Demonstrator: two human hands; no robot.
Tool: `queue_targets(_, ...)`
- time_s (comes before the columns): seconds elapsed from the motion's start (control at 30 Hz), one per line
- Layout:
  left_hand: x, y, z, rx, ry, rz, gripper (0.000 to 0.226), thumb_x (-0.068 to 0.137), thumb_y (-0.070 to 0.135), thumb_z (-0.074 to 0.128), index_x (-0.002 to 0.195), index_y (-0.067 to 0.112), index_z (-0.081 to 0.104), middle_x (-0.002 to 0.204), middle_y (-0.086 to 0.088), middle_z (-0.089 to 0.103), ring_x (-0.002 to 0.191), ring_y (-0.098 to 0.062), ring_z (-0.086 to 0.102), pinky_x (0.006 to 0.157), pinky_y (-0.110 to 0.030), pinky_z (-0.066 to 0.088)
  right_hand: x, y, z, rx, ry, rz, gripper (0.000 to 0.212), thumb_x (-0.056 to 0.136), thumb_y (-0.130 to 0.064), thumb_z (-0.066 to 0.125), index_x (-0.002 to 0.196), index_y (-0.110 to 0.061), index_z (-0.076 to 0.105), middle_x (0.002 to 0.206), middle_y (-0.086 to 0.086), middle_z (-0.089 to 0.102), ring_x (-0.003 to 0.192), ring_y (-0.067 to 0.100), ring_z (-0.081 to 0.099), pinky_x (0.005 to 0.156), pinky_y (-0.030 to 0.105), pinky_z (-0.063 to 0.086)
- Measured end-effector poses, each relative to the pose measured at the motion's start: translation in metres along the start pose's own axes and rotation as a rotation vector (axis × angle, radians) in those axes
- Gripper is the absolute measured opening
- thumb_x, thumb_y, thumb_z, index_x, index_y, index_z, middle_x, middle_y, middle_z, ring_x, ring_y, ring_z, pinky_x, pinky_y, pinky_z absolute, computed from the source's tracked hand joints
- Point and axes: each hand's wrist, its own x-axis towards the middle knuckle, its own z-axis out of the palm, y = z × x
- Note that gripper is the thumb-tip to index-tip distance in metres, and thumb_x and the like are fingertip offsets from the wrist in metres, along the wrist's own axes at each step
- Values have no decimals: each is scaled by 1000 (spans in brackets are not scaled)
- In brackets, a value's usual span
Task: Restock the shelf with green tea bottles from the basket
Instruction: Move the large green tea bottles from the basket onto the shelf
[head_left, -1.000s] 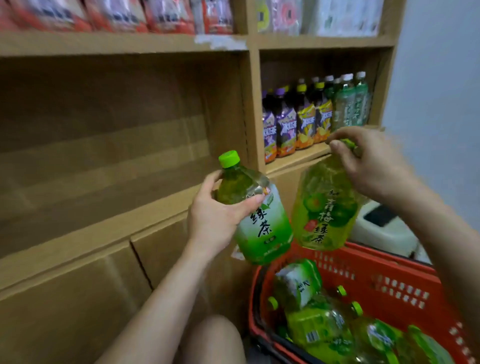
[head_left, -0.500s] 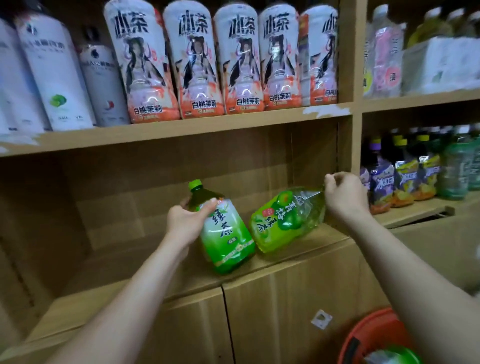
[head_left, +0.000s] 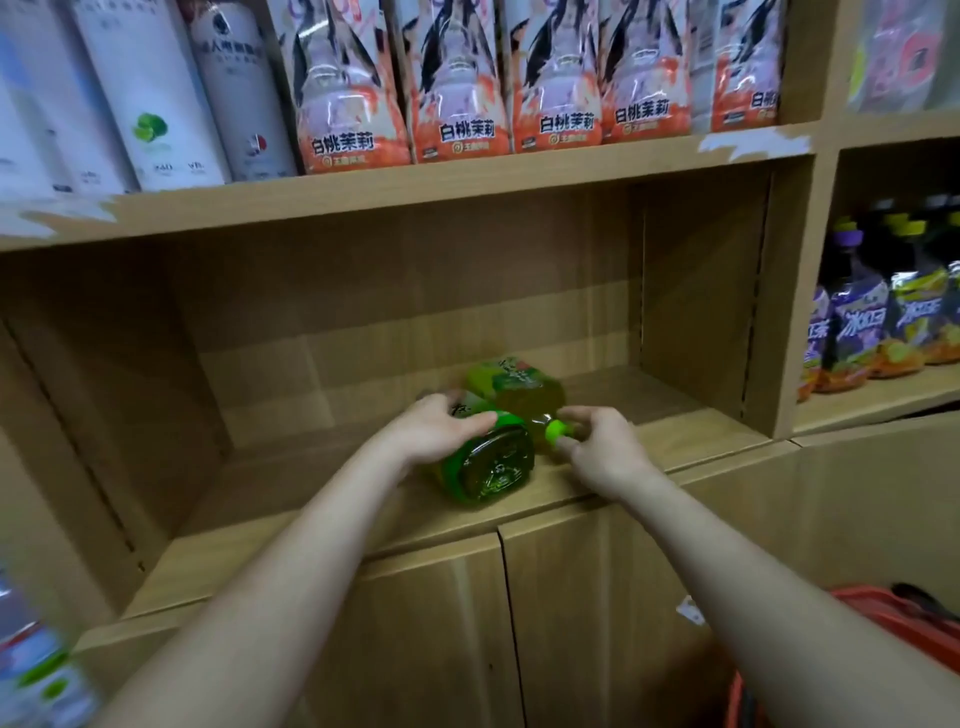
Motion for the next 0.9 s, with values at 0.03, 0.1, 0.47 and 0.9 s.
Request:
queue_targets(0.03,-7,-3,4,94,-28,30,86,75,69,57,143,20,38,144,-6,46,128,-24,46,107,-34,37,-3,-2,0,-18,-31,-28,42,86,-18,65,128,-14,58,127,7,63,120,25,56,105,34,41)
queue_targets(0.1,-17,-7,15,308,13,60,94,70,77,52,146,26,31,146,-7,42,133,-30,38,109,-42,34,-15,-1,-9,-54,-60,-66,44,87,-20,63,131,-16,55,128,6,62,119,24,56,104,35,42)
queue_targets(0.47,-90,85,193,31,193,757,26,81,16,60,106,22,66,127,-5,55,117,-24,50,100,-30,35,-167,111,-153,-154,196,24,31,89,-15,60,119,-24,60,93,2,71,87,19,67,88,38,51)
queue_targets(0.9,-67,118,428,558,-512,538,65,84,32,62,135,3,35,134,-17,48,123,-36,47,96,-40,41,-266,295,-168,-201,117,633,52,88,-23,63,136,-19,45,125,12,59,111,26,58,98,35,45)
